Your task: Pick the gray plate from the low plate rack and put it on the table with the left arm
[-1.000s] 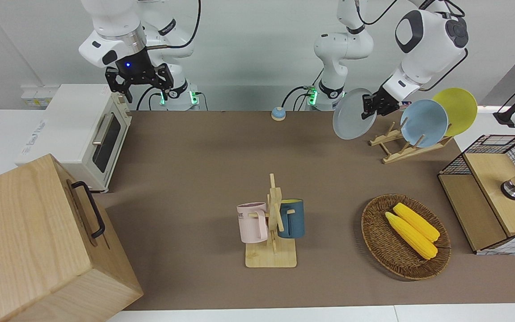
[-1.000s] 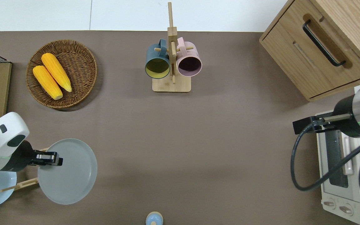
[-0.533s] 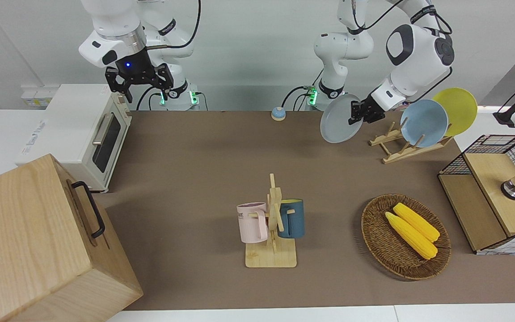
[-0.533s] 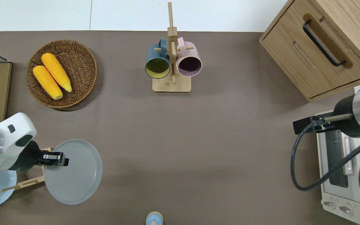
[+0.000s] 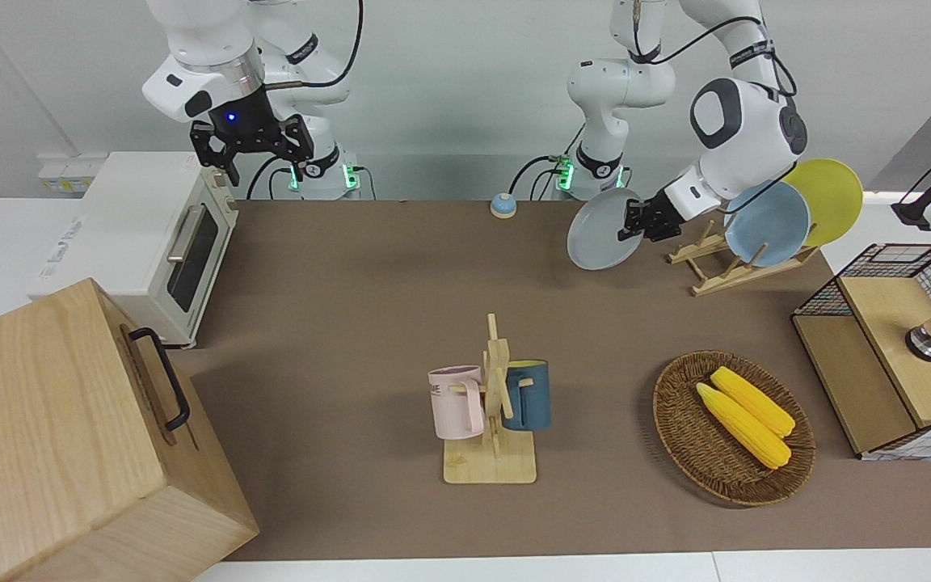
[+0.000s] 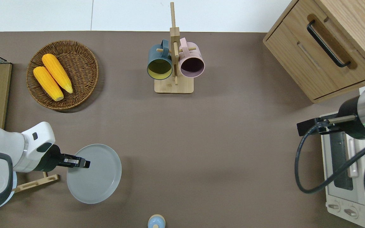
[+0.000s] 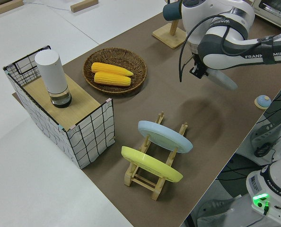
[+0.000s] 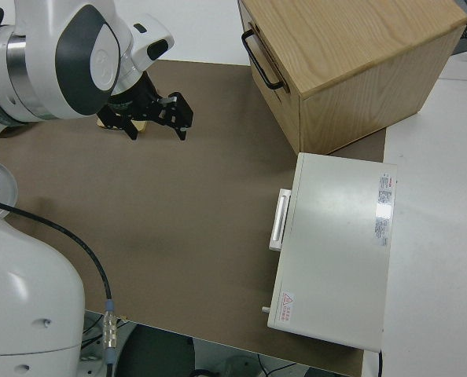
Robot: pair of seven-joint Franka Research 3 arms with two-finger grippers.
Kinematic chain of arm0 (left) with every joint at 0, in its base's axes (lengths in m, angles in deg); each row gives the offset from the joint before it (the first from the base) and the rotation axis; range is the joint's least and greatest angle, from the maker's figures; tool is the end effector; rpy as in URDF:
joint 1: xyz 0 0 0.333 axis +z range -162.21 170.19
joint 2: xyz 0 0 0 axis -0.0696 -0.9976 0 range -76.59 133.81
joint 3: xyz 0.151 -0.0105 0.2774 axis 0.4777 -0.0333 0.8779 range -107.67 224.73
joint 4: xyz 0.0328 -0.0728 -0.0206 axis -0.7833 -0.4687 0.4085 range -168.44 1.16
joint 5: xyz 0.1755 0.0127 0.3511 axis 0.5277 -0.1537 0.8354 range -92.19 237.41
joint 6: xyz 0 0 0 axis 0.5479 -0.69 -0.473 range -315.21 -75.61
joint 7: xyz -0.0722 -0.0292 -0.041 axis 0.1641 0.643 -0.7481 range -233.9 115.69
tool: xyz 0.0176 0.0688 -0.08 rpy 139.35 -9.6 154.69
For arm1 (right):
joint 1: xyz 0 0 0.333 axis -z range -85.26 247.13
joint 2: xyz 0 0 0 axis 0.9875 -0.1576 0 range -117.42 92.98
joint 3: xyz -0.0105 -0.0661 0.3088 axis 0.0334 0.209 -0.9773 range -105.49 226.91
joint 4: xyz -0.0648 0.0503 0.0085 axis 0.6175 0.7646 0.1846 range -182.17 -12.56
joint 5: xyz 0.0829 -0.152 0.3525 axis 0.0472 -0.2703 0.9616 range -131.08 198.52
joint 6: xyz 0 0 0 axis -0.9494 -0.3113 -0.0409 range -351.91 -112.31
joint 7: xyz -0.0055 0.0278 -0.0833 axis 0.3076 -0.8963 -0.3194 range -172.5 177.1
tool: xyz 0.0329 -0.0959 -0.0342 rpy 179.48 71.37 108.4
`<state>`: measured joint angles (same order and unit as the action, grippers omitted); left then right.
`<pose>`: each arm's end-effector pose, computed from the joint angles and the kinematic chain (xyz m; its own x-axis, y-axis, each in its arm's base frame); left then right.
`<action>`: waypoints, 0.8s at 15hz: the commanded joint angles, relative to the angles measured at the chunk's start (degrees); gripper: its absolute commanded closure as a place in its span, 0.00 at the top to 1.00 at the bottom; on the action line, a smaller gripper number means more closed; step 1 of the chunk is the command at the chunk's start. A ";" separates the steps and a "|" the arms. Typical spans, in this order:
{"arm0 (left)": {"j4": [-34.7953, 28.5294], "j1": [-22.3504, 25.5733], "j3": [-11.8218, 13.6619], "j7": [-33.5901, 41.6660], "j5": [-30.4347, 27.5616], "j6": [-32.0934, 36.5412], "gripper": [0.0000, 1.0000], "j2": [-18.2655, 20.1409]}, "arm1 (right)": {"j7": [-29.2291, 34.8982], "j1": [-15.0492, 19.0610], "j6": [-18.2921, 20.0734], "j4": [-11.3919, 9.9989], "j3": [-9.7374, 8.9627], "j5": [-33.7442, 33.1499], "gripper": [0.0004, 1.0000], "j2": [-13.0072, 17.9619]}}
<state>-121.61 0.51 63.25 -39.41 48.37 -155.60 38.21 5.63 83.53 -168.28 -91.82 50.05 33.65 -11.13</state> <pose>0.4648 -0.0223 0.4191 0.9728 -0.1881 -0.1354 -0.1112 -0.8913 0.4396 0.5271 0.0755 0.6544 0.9946 0.0817 -0.0643 0.0824 -0.9966 0.0084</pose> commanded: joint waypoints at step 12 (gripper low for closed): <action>-6.67 -0.21 0.29 8.69 -4.41 -8.72 0.00 -2.03 | -0.08 0.56 0.75 0.35 -0.32 0.59 0.99 0.14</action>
<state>-127.47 0.51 63.25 -32.34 45.25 -162.58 36.51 5.63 83.53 -168.28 -91.82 50.05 33.65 -11.13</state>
